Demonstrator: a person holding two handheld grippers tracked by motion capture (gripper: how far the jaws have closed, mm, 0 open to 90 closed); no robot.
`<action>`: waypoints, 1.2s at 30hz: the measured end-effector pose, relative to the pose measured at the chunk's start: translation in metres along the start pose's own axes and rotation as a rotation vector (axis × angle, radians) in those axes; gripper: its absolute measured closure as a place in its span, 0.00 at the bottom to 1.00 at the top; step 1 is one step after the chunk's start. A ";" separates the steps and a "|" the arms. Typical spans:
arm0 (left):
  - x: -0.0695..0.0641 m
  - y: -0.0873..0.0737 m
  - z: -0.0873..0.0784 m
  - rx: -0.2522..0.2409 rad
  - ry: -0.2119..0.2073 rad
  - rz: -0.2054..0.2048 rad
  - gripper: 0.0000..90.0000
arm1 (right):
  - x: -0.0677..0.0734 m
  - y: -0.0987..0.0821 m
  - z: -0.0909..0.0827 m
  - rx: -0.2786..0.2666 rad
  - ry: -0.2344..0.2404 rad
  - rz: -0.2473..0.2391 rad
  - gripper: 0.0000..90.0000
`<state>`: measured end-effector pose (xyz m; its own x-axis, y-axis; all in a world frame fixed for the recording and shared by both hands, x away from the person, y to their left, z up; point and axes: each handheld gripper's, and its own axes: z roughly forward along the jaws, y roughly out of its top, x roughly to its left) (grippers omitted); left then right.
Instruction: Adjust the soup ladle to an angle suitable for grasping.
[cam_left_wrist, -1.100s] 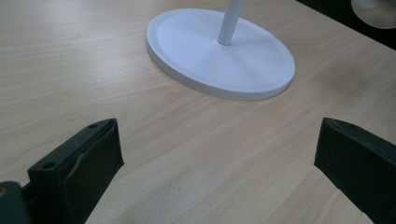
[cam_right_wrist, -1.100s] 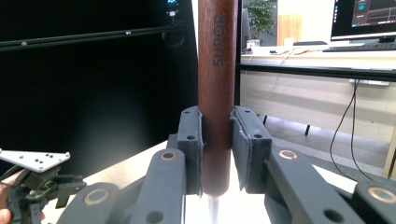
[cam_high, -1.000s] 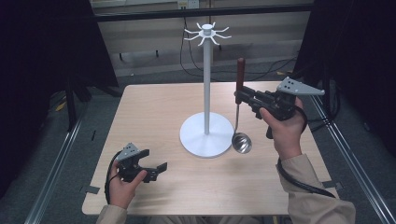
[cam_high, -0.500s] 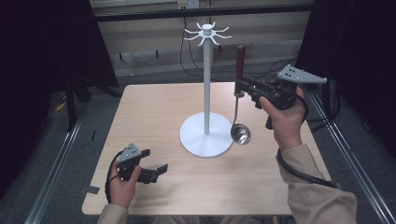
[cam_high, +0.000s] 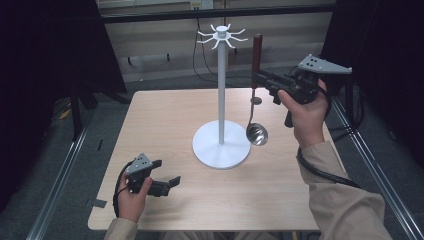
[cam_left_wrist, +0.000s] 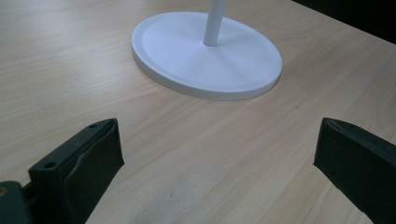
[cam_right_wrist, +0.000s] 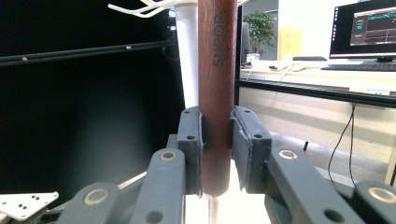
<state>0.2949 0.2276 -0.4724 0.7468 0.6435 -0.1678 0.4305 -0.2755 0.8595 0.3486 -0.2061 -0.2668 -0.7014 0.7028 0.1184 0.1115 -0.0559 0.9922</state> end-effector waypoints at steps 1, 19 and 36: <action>0.000 0.000 0.000 -0.002 0.002 0.001 0.01 | 0.000 0.001 0.001 0.000 0.001 -0.003 0.83; 0.005 -0.001 0.000 -0.003 0.008 0.000 0.01 | -0.005 0.002 0.014 0.014 0.027 -0.004 0.83; 0.006 0.000 0.000 0.005 0.014 0.008 0.02 | -0.004 0.007 0.020 0.026 0.043 -0.005 0.83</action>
<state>0.2996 0.2320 -0.4735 0.7431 0.6512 -0.1540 0.4270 -0.2842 0.8584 0.3669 -0.1951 -0.2608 -0.7318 0.6716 0.1156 0.1260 -0.0334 0.9915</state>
